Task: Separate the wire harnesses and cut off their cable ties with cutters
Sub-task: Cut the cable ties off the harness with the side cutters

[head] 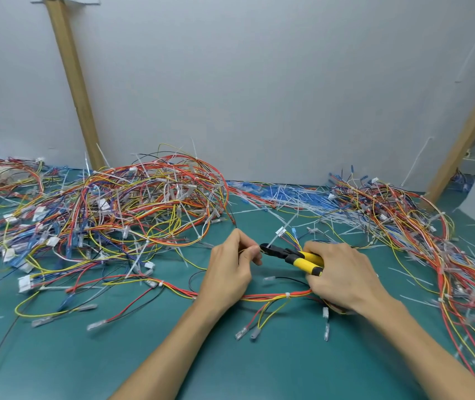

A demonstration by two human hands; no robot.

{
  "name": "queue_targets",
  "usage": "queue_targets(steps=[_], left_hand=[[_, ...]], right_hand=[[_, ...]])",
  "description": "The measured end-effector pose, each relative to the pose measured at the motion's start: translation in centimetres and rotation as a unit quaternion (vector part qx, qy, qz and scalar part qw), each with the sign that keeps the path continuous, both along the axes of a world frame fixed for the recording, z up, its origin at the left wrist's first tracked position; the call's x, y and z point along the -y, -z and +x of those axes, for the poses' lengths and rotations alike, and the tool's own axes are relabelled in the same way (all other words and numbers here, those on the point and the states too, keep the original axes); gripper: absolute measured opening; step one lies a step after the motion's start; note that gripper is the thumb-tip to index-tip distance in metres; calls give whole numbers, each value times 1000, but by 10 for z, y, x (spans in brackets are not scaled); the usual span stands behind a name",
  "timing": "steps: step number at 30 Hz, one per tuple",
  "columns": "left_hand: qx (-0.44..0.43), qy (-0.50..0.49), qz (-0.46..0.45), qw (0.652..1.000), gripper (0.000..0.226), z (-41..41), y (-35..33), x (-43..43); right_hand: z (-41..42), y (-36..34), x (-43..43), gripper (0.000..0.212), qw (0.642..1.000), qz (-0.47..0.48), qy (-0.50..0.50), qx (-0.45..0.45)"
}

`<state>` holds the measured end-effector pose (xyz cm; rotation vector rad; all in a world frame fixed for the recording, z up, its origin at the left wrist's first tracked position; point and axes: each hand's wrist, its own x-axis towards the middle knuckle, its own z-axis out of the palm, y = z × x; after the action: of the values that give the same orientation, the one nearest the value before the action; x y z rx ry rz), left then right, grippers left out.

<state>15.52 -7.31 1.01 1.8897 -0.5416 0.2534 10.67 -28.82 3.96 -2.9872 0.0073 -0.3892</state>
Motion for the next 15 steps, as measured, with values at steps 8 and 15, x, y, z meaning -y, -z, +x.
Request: queue_targets(steps=[8,15], left_hand=[[-55,33,-62,996,12,-1,-4,0],[-100,77,2,992,3,-1,-6,-1]], right_hand=[[0,6,1,8,998,59,-6,-28],[0,6,2,13,997,63,2,-40]])
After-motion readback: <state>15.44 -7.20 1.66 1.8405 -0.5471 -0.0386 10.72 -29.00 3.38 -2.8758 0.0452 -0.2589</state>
